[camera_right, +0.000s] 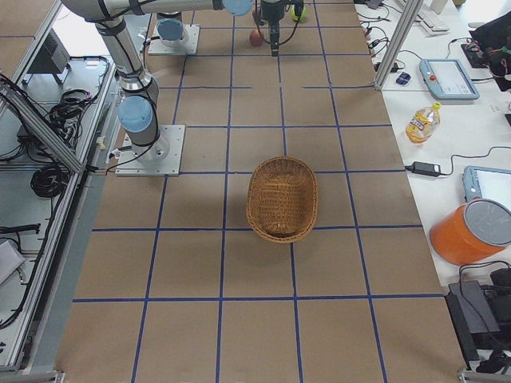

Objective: Put all apples into basket
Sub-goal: 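Grasp the light red apple with the left gripper and carry it toward the table center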

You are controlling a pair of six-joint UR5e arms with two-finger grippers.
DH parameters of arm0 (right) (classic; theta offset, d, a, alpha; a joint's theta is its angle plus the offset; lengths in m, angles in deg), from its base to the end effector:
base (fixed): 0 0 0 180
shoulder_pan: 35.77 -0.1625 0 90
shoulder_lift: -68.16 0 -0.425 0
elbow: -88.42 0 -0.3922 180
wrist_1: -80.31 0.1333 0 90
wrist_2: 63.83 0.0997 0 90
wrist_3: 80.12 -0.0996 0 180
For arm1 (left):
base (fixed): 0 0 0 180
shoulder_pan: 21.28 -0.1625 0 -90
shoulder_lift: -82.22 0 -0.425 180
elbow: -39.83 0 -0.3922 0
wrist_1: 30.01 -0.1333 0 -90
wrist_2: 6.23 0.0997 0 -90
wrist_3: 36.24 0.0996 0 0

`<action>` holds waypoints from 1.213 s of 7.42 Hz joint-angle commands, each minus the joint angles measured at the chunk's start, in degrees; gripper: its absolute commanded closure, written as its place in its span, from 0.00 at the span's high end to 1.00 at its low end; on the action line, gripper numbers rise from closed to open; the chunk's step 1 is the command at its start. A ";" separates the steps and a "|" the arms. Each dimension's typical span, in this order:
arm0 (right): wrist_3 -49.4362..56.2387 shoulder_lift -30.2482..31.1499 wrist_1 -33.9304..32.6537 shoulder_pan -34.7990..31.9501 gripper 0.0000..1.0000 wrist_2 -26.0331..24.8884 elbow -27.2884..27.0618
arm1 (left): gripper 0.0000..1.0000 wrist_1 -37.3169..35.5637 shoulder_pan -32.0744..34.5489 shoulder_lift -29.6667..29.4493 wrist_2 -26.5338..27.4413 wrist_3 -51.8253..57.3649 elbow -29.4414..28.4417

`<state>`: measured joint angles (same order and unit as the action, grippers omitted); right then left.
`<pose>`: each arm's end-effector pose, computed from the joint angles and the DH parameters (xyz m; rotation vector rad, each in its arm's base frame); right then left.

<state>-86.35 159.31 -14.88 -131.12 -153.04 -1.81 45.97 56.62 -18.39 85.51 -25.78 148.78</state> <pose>0.1801 -0.4786 0.5053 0.0228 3.1128 -0.1631 -0.0249 -0.5052 0.2641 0.0378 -3.0892 -0.4226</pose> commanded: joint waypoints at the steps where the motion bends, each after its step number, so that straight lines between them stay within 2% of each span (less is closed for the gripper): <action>1: 0.00 0.00 0.00 0.07 1.00 -0.09 -0.04 | 1.00 -5.56 -0.03 -1.33 0.02 0.35 3.70; 3: 0.00 0.08 0.00 -0.01 1.00 0.00 -0.04 | 1.00 -9.77 -0.03 -2.30 0.02 0.17 6.96; 7: 0.00 0.08 0.00 -0.01 1.00 0.00 -0.04 | 1.00 -12.60 -0.03 -4.06 0.19 -0.61 9.60; 8: 0.00 0.08 0.00 -0.01 1.00 0.00 -0.04 | 0.23 -15.22 0.05 -4.32 1.15 -2.27 8.91; 9: 0.00 0.08 0.00 -0.01 1.00 0.00 -0.04 | 0.00 -15.42 1.45 -3.98 2.73 -6.90 8.65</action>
<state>-86.36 159.39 -14.87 -131.13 -153.04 -1.85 31.86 56.98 -22.47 86.68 -28.57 157.73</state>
